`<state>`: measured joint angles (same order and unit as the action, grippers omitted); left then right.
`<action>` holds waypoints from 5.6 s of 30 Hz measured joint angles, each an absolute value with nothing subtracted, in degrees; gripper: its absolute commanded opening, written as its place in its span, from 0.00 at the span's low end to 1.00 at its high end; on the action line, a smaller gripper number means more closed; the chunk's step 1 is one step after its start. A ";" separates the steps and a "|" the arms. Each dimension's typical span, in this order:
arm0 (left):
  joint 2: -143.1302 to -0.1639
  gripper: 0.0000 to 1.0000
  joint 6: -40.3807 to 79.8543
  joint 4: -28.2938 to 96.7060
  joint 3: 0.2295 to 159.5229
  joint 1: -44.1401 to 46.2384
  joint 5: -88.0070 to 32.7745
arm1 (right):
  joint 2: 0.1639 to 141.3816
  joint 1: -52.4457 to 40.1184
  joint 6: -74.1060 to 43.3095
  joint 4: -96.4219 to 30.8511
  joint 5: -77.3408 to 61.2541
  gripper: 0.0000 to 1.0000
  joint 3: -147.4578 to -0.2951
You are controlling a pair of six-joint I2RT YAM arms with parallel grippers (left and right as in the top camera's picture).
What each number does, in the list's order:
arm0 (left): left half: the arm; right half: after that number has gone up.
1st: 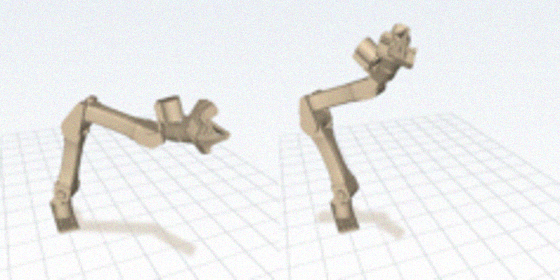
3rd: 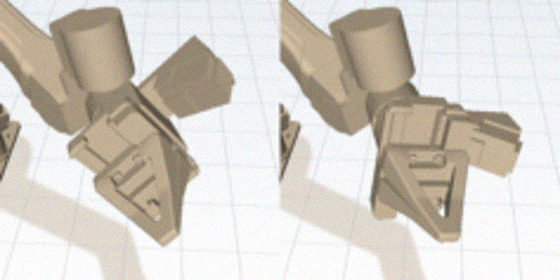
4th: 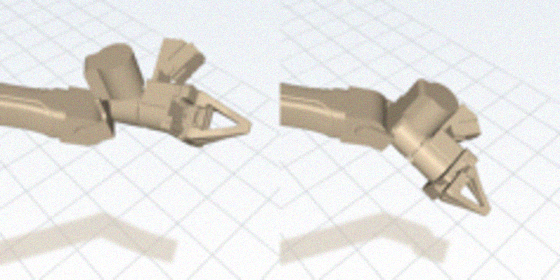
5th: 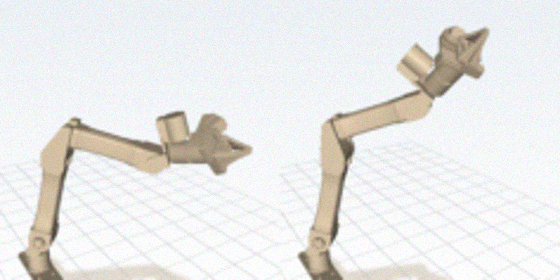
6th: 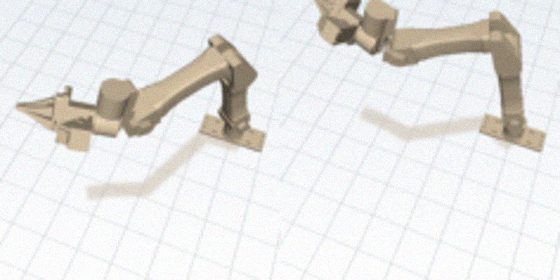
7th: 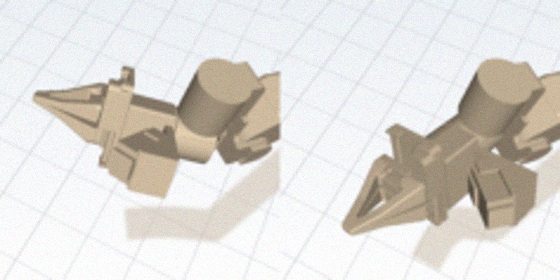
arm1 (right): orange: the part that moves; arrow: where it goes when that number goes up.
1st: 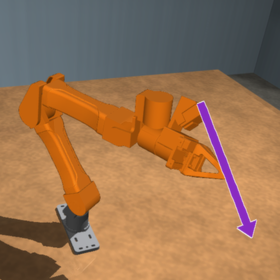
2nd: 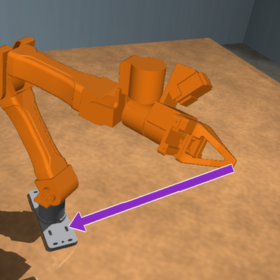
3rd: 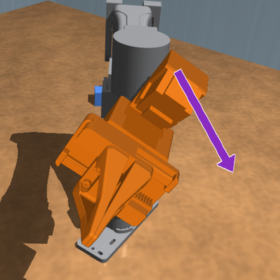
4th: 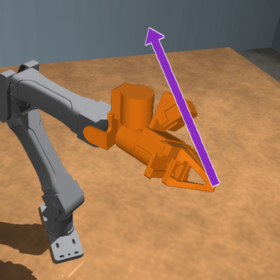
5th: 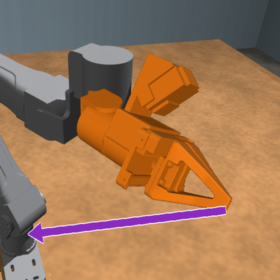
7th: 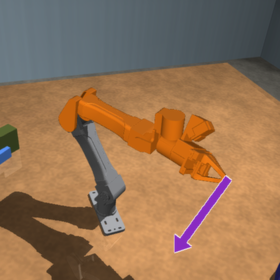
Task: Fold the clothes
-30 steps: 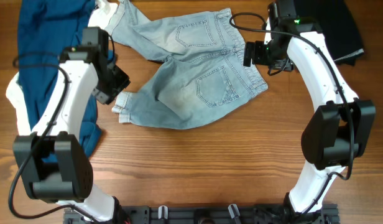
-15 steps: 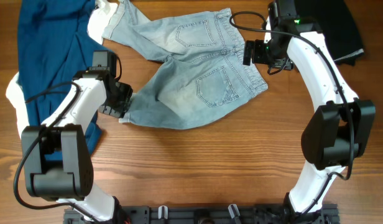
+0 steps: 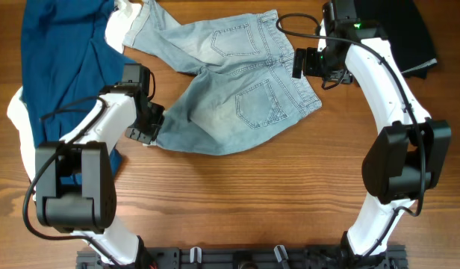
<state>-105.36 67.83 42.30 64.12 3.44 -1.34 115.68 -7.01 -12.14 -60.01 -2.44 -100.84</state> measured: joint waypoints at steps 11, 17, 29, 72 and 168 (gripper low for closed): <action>-97.73 0.04 61.28 37.67 63.94 3.44 -2.39 | 115.68 -7.01 -12.14 -59.09 -2.44 0.99 -100.84; -86.94 0.04 58.76 31.42 64.12 3.44 1.76 | 115.68 -7.01 -12.12 -59.05 -2.52 1.00 -100.84; -105.14 1.00 56.64 23.83 64.12 3.36 8.47 | 115.68 -7.01 -11.22 -58.59 -2.52 0.94 -100.84; -95.37 0.04 44.49 16.21 43.77 0.75 2.02 | 115.37 -8.97 -38.02 -44.21 -0.34 0.91 -78.59; -122.65 0.04 9.76 38.35 84.62 4.32 3.68 | 87.48 -11.97 -19.05 -50.89 -3.18 0.99 -76.31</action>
<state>-122.65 9.76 38.35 84.62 4.32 3.68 87.48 -11.97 -19.05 -50.89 -3.18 -76.31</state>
